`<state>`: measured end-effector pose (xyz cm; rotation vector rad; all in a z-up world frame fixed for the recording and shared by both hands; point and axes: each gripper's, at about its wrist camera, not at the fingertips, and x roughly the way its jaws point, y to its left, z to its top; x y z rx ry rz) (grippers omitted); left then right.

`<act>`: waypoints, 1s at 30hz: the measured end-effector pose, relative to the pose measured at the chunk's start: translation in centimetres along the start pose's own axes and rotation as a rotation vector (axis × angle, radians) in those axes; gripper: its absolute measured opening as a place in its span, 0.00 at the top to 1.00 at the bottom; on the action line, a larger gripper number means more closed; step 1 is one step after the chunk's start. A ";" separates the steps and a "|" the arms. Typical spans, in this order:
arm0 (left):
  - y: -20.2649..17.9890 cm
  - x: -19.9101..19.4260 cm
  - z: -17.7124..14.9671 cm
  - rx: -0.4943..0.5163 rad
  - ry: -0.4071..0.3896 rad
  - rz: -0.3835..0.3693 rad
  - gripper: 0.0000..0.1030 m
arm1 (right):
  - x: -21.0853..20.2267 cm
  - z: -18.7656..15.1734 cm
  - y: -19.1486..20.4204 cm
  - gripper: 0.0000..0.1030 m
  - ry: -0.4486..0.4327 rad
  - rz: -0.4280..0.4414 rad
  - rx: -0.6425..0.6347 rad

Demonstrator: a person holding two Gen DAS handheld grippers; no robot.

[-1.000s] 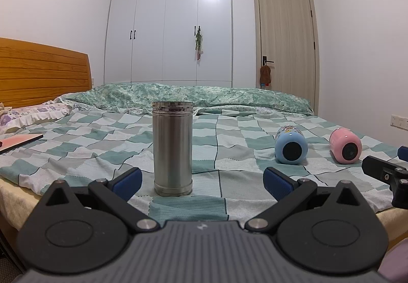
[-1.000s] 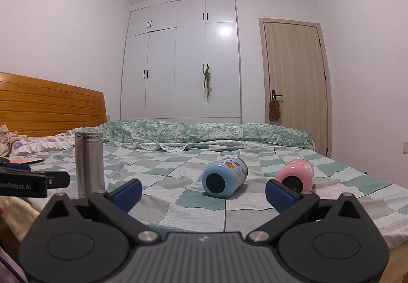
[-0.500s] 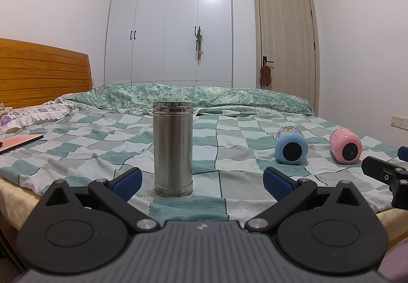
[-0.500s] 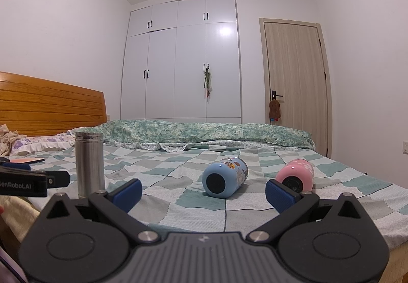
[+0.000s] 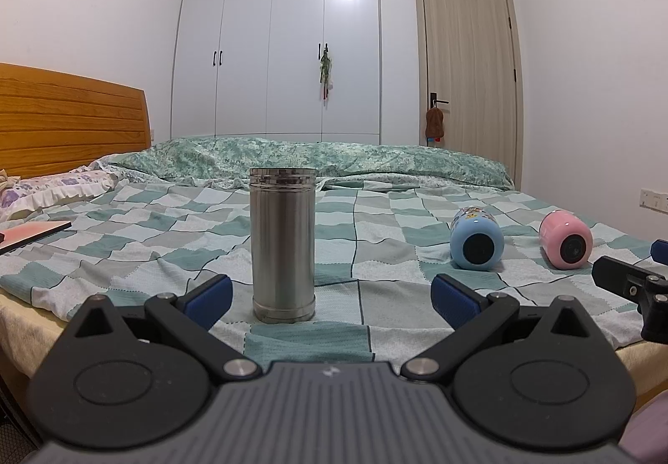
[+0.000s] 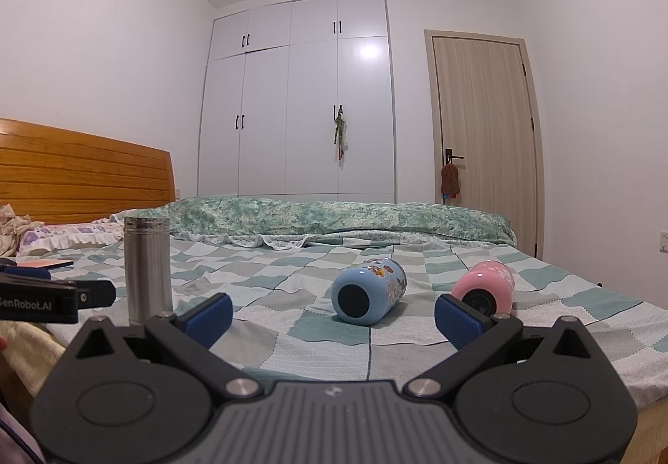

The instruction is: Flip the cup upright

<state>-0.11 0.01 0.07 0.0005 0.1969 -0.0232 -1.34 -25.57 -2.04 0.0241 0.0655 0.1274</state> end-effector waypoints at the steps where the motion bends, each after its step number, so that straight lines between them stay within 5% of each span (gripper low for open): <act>1: 0.0 0.0 0.0 0.000 -0.001 0.001 0.00 | 0.0 0.0 0.0 0.00 0.000 0.000 0.000; 30: -2.1 1.8 1.7 0.050 0.030 -0.046 0.00 | 1.0 1.6 -0.3 0.00 0.000 -0.008 -0.017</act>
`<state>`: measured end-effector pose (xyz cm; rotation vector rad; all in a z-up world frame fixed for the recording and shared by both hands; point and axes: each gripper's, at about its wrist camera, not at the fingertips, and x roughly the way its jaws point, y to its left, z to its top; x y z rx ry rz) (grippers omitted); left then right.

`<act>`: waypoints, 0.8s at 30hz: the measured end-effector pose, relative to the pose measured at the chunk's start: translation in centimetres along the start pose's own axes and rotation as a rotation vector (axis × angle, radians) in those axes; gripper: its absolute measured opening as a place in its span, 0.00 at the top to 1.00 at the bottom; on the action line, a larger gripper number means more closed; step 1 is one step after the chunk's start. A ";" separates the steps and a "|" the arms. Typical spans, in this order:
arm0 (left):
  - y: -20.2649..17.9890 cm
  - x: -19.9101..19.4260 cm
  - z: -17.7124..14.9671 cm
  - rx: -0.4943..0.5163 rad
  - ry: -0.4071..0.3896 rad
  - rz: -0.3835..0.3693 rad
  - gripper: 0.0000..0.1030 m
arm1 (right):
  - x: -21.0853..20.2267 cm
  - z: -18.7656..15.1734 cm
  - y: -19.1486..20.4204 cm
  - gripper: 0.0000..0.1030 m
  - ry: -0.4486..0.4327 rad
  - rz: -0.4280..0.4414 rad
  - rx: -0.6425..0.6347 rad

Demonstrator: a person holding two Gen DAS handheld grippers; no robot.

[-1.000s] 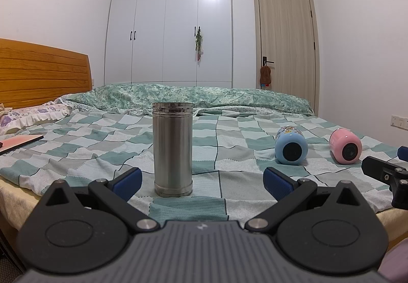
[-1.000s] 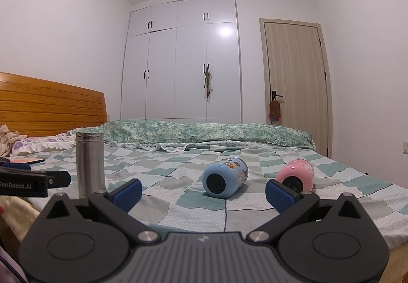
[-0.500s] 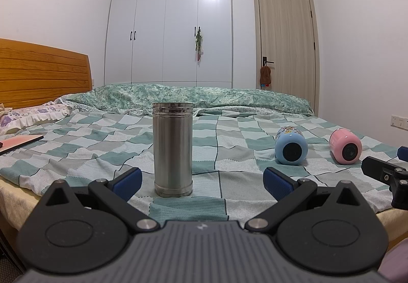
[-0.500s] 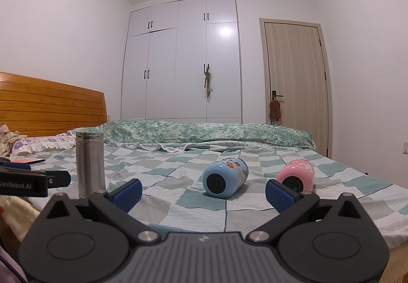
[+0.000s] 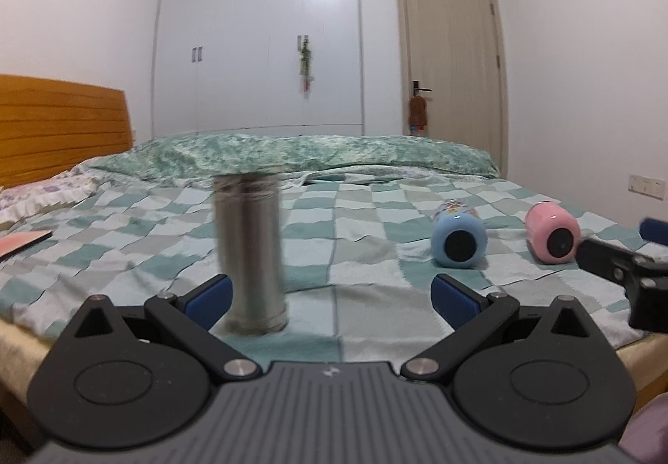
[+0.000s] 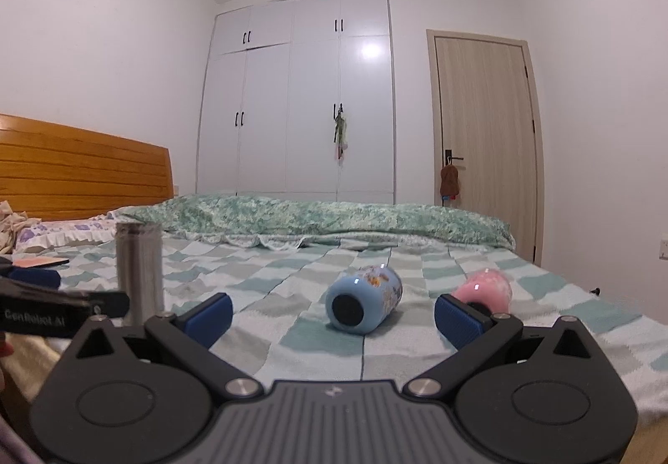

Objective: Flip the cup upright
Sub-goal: 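Move the left tool toward the blue sticker cup while the right tool approaches it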

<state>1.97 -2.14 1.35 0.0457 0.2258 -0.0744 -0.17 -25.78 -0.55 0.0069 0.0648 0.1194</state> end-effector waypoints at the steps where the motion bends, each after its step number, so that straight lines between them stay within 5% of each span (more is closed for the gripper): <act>1: -0.5 0.5 0.3 0.010 0.002 -0.007 0.00 | 0.4 0.4 -0.2 0.00 -0.005 -0.003 -0.003; 24: -5.3 14.7 3.9 0.101 0.105 -0.137 0.00 | 13.8 5.4 -5.5 0.00 0.117 -0.053 -0.030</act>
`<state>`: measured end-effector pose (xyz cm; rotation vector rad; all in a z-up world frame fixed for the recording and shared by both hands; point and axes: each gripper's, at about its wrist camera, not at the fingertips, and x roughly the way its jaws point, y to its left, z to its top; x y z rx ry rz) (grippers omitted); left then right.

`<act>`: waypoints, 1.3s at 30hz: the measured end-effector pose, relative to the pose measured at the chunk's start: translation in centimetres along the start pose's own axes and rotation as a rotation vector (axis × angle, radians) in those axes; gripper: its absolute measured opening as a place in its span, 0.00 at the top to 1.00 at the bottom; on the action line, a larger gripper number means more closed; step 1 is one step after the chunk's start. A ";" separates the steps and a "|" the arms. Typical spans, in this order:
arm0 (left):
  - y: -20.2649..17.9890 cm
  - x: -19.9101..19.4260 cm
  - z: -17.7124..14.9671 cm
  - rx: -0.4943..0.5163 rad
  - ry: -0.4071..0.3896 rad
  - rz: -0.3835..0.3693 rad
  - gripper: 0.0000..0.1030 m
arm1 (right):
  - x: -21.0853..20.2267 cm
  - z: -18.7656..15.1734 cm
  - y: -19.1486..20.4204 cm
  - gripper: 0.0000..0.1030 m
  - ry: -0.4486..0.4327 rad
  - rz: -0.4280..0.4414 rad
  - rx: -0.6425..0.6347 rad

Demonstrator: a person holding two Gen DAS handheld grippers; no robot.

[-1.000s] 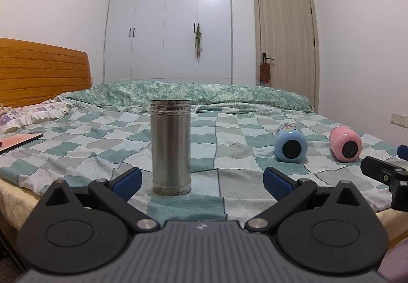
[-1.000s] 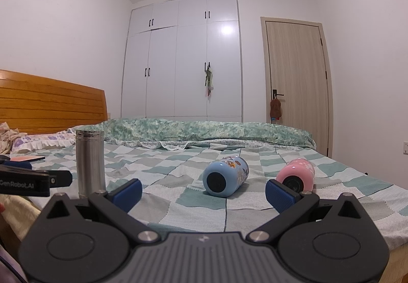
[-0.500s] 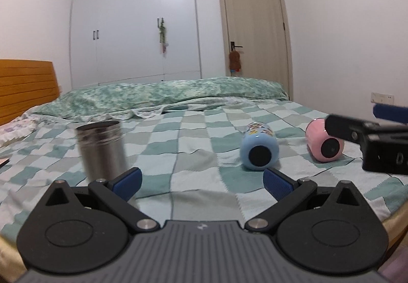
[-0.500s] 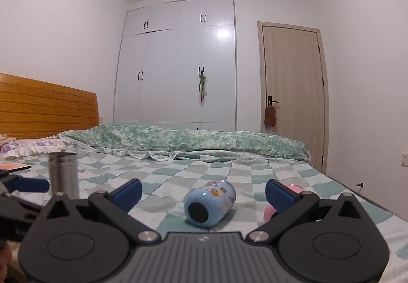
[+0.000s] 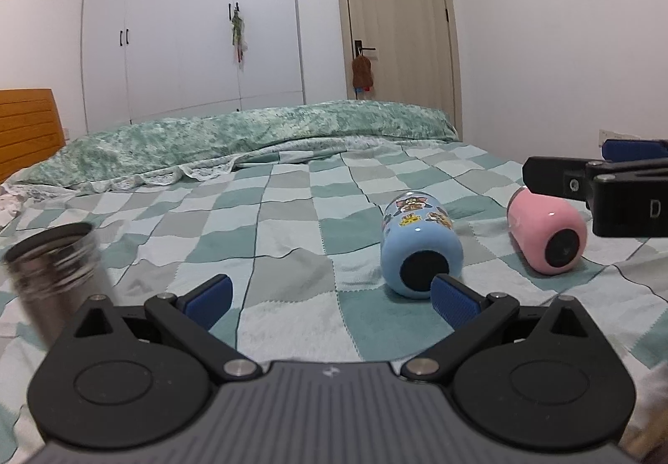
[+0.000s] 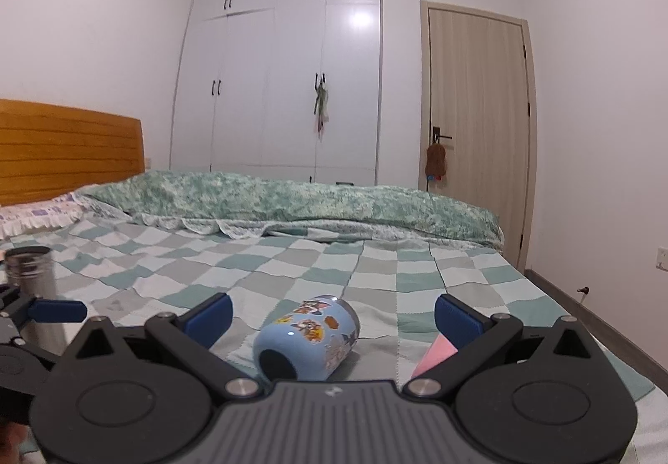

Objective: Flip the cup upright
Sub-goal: 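Move the left tool toward the blue sticker cup while the right tool approaches it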

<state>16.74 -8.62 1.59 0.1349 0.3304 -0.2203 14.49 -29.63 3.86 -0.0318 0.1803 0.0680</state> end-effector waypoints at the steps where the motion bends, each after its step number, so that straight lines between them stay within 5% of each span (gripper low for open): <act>1: 0.1 0.8 0.2 0.002 0.003 -0.002 0.00 | 0.8 0.2 -0.2 0.00 0.013 -0.004 -0.001; 29: 5.8 14.8 2.1 0.108 0.105 -0.092 0.00 | 17.7 1.4 3.0 0.00 0.414 -0.059 0.017; 39: 8.3 18.6 2.1 0.116 0.170 -0.189 0.00 | 22.2 0.6 4.0 0.01 0.574 -0.081 0.067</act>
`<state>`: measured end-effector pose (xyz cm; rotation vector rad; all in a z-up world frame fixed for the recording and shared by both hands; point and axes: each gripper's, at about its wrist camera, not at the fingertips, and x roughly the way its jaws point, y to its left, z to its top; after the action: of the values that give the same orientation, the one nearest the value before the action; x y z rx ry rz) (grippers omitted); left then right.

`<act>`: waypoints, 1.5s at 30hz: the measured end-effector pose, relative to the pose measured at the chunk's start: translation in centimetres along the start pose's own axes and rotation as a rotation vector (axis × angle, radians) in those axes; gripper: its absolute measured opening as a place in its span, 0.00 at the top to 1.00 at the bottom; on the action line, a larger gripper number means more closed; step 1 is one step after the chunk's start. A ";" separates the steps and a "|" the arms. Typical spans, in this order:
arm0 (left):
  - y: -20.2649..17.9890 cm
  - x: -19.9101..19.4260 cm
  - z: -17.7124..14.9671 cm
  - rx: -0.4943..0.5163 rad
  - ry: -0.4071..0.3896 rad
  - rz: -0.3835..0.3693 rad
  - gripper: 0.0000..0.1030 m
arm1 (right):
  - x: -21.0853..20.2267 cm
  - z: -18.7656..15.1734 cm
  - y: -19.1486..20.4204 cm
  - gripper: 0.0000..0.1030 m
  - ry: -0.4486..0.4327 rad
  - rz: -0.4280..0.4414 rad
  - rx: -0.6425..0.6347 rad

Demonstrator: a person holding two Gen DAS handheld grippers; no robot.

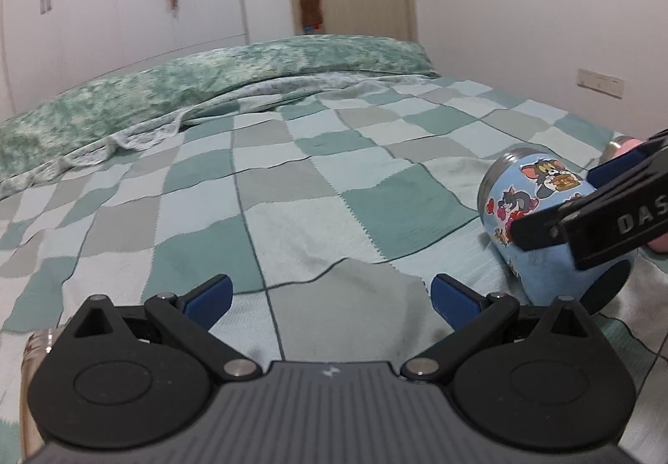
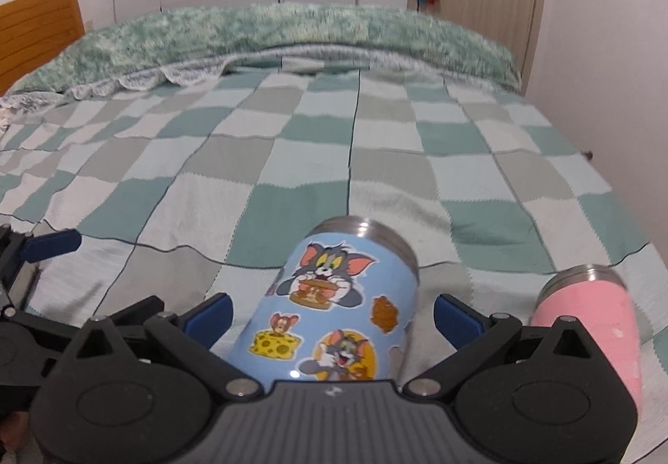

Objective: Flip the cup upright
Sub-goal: 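Move the left tool toward the blue sticker cup while the right tool approaches it, then grasp the lying blue sticker cup with the right gripper and lift it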

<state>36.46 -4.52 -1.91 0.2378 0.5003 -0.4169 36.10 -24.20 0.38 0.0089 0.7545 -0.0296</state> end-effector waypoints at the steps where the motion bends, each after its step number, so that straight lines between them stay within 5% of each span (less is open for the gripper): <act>1: 0.1 0.2 0.1 0.016 -0.002 -0.010 0.00 | 0.3 0.1 0.1 0.01 0.014 0.001 0.003; 13: 0.2 1.1 0.1 0.155 -0.053 -0.136 0.00 | 3.3 1.0 0.0 0.09 0.136 -0.050 0.056; 24: -0.1 0.1 0.2 0.165 -0.063 -0.146 0.00 | 1.8 0.4 -1.2 0.16 0.104 0.012 0.113; 36: -1.8 -7.6 0.4 0.141 -0.069 -0.091 0.00 | -2.2 -0.5 -2.6 0.18 0.066 0.120 0.214; 45: -3.9 -15.6 1.1 0.164 -0.095 -0.034 0.00 | -9.9 -2.3 -3.0 0.19 0.006 0.224 0.244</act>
<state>22.78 -3.27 6.47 0.3668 0.3780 -0.5007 27.24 -26.92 5.50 0.3253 0.7484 0.0916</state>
